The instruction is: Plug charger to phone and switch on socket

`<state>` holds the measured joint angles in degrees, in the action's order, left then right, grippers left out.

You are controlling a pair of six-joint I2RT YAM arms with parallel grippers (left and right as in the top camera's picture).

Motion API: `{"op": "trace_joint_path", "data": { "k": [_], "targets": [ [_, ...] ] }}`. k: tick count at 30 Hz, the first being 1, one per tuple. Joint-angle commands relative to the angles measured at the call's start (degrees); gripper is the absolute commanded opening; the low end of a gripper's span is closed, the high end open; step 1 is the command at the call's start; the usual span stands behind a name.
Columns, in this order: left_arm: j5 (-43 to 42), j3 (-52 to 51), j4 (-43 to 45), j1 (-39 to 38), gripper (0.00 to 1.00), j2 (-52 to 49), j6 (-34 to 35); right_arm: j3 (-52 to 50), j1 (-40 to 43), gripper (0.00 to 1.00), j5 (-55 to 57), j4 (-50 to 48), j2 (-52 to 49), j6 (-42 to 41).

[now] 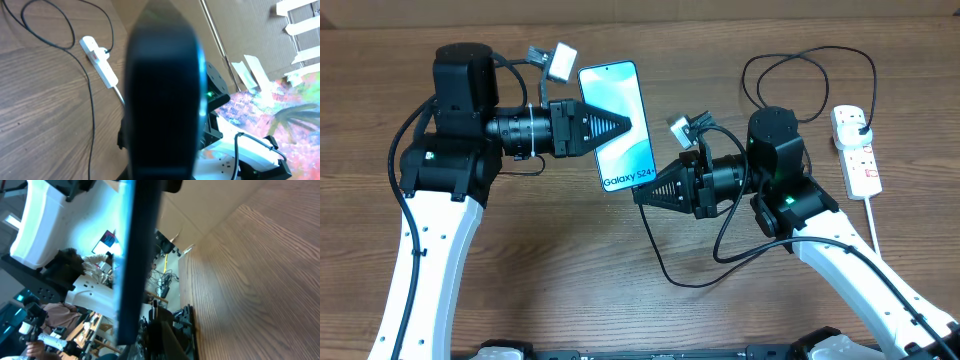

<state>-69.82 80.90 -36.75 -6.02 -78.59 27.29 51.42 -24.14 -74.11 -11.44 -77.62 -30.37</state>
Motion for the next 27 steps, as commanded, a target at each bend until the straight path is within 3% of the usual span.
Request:
{"op": "trace_joint_path", "data": {
  "k": [1, 14, 27],
  "targets": [
    [-1.55, 0.46, 2.4, -0.37, 0.04, 1.14, -0.48, 0.79, -0.15, 0.04, -2.43, -0.92, 0.37, -2.8],
    [-0.26, 0.46, 2.86, -0.44, 0.04, 1.09, -0.44, 0.79, -0.24, 0.04, -5.25, -4.81, 0.37, -2.67],
    [-0.28, 0.46, 1.88, -0.44, 0.04, 1.09, 0.2, 0.79, -0.24, 0.04, -0.28, -4.83, 0.37, -5.88]
  ]
}}
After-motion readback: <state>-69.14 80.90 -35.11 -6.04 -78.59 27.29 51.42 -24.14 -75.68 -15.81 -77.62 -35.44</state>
